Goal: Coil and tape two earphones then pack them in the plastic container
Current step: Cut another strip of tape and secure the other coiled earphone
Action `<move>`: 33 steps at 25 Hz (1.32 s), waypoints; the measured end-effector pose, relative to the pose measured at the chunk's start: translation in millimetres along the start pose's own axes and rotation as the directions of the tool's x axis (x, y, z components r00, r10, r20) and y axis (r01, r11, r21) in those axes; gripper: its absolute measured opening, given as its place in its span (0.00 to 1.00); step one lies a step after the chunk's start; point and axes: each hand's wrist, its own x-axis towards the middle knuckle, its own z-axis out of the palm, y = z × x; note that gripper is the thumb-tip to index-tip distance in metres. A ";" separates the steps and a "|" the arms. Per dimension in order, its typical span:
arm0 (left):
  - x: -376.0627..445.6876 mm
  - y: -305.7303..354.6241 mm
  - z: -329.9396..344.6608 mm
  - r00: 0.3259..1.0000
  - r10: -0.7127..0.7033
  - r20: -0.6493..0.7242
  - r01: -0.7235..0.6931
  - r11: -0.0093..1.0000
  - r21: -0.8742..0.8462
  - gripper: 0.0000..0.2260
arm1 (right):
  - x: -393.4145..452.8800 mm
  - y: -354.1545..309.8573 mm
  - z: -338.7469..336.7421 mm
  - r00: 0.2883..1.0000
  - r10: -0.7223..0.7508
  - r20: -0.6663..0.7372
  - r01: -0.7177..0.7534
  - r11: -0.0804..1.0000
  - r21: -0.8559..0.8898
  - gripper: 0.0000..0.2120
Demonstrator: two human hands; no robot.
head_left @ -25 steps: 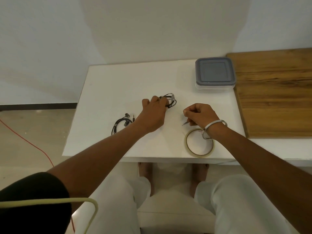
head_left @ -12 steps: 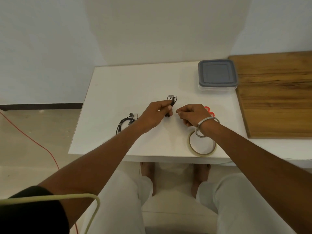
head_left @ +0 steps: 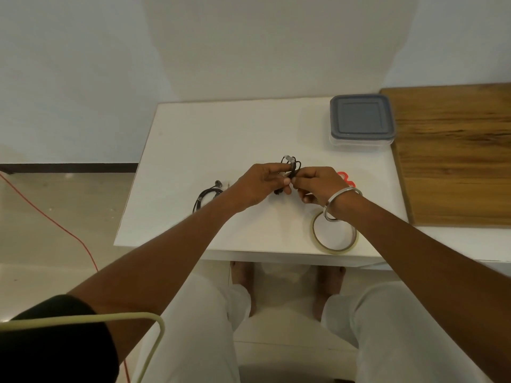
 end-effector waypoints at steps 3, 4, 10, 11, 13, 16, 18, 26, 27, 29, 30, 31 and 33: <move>-0.2 6.0 0.2 0.999 -0.049 -0.017 0.049 0.999 0.007 0.14 | -1.7 -0.4 -1.1 0.998 0.042 0.037 -0.047 0.990 0.130 0.05; -0.4 8.2 0.5 0.997 -0.072 -0.033 0.072 0.997 0.010 0.13 | -1.6 0.2 -1.2 0.997 0.051 0.052 -0.059 0.984 0.169 0.05; 1.0 3.0 3.7 0.990 -0.108 -0.096 0.102 0.993 -0.061 0.09 | -1.2 5.1 -2.3 0.994 0.070 0.085 -0.091 0.957 0.275 0.06; 1.5 1.8 5.2 0.988 -0.104 -0.115 0.098 0.994 -0.054 0.08 | -1.5 5.2 -2.0 0.994 0.073 0.081 -0.092 0.958 0.270 0.07; 3.1 0.8 8.4 0.986 -0.095 -0.138 0.089 0.995 -0.049 0.04 | -2.9 3.8 -0.8 0.995 0.086 0.047 -0.096 0.955 0.282 0.11; 4.8 -0.6 11.3 0.985 -0.096 -0.142 0.091 0.995 -0.040 0.03 | -5.4 0.6 -2.3 0.993 0.115 -0.039 -0.093 0.929 0.359 0.16; 5.8 -1.8 12.7 0.985 -0.088 -0.152 0.085 0.996 -0.023 0.02 | -5.9 -1.2 -4.7 0.995 0.067 -0.078 -0.042 0.955 0.292 0.13; 4.8 -3.7 14.7 0.984 -0.009 -0.177 0.038 0.987 0.157 0.05 | -5.8 2.9 -8.3 0.998 -0.045 -0.042 0.051 0.985 0.166 0.09; 4.0 -4.3 13.6 0.984 -0.006 -0.179 0.034 0.987 0.155 0.06 | -6.1 4.0 -9.4 0.999 -0.046 -0.018 0.049 0.982 0.184 0.09; 2.1 -4.6 11.4 0.985 0.004 -0.171 0.023 0.987 0.159 0.07 | -7.2 5.4 -10.4 0.997 -0.076 0.003 0.074 0.985 0.156 0.09; 1.2 -4.0 11.3 0.986 0.006 -0.164 0.022 0.986 0.163 0.07 | -8.0 5.6 -10.2 0.995 -0.103 -0.006 0.103 0.989 0.105 0.09; 0.8 -3.5 11.6 0.987 0.001 -0.159 0.025 0.986 0.162 0.08 | -8.5 5.3 -9.6 0.990 -0.138 -0.026 0.139 0.990 0.031 0.09; 0.2 -3.0 12.5 0.988 -0.015 -0.152 0.039 0.987 0.153 0.09 | -8.4 4.0 -7.1 0.974 -0.216 -0.072 0.202 0.965 -0.167 0.08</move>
